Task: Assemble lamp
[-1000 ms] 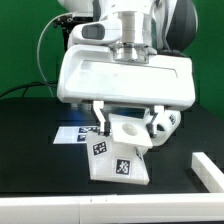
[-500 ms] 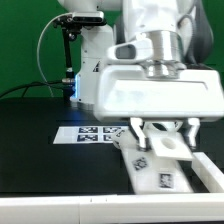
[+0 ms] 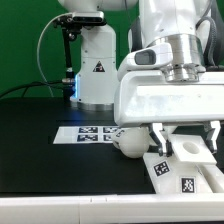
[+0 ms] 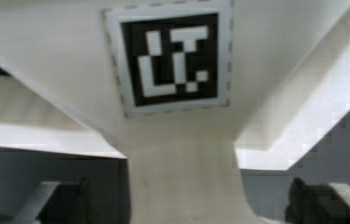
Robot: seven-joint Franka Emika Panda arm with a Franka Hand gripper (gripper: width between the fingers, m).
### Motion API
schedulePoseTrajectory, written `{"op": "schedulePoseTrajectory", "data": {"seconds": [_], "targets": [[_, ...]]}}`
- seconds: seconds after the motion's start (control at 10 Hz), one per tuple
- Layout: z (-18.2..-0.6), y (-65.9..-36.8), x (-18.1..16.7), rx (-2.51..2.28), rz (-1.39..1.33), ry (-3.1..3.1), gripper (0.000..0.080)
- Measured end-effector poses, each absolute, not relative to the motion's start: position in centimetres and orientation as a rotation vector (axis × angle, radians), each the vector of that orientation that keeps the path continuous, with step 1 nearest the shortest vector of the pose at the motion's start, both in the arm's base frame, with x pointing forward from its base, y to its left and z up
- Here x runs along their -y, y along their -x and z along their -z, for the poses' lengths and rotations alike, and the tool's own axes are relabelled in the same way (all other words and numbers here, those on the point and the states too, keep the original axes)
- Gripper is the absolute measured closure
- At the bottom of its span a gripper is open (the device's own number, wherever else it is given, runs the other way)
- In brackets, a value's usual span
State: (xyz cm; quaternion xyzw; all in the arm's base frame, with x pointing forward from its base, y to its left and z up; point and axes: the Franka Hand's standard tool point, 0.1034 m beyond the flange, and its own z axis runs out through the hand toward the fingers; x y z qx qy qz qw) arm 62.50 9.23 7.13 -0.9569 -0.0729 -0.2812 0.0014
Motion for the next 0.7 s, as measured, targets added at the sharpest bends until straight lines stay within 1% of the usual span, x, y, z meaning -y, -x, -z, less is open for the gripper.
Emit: {"op": "schedulePoseTrajectory", "data": {"seconds": [0.3, 0.7], "targets": [[-6.3, -62.2, -8.3, 0.174, 0.907, 2.993, 0.0269], [-5.9, -62.4, -8.0, 0.093, 0.895, 2.948, 0.0269]]}}
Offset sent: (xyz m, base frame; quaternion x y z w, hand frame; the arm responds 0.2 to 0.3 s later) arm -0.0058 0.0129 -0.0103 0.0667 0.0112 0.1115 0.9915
